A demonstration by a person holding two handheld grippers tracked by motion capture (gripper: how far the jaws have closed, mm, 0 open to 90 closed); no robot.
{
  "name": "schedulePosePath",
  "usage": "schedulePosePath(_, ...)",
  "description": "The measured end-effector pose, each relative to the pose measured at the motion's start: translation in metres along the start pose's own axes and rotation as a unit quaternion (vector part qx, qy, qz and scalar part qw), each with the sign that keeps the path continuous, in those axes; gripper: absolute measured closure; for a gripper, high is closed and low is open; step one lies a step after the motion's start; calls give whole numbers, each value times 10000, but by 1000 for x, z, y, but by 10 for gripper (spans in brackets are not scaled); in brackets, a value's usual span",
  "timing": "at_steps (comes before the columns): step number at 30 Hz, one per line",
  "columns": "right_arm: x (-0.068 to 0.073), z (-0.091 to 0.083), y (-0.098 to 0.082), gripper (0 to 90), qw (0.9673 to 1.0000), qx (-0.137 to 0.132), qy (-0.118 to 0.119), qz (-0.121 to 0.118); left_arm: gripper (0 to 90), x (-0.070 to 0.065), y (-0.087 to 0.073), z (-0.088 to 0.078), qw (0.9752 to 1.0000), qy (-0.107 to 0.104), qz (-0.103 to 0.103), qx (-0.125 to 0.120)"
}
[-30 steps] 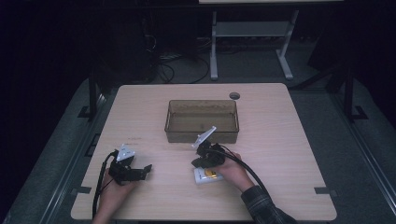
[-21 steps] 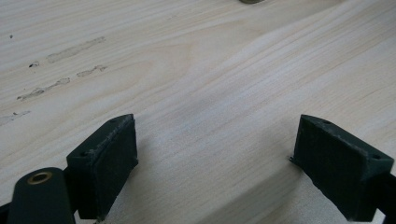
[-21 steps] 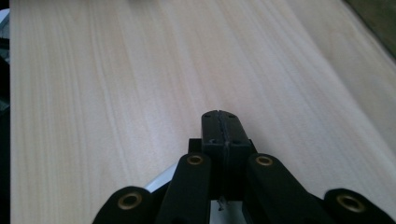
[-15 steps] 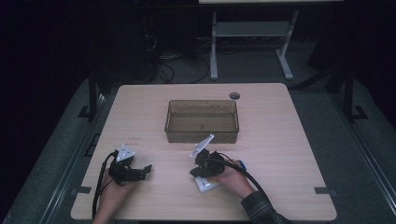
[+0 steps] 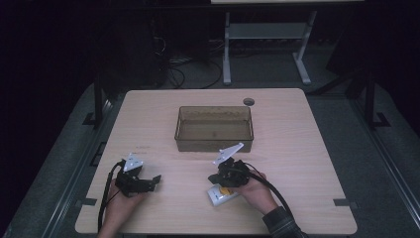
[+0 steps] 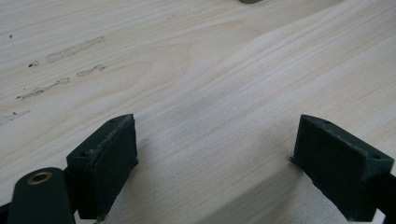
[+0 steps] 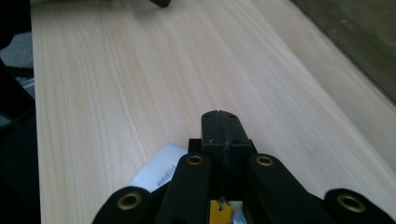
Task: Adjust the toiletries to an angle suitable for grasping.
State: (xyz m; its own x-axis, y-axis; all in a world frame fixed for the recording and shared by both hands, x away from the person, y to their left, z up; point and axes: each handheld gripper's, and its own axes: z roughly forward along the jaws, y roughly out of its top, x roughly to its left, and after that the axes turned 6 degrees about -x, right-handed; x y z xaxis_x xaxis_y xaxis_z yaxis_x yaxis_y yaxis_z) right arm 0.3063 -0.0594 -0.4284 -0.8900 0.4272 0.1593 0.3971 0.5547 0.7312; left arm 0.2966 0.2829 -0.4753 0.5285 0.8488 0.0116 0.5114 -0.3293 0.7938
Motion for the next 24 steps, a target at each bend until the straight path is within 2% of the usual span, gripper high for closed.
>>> schedulePosePath(5, -7, -25, -15, 890, 9993, -198, -249, 184, 120, 0, 0, 0, 10000, -1, 1, 1)
schedulePosePath(12, -15, -62, -40, 883, 9963, -388, -610, 469, 121, 0, 0, 0, 10000, -10, 8, 0)
schedulePosePath(24, -20, -99, -82, 871, 9895, -500, -1022, 886, 124, 1, 0, -1, 10000, -10, 17, 11)
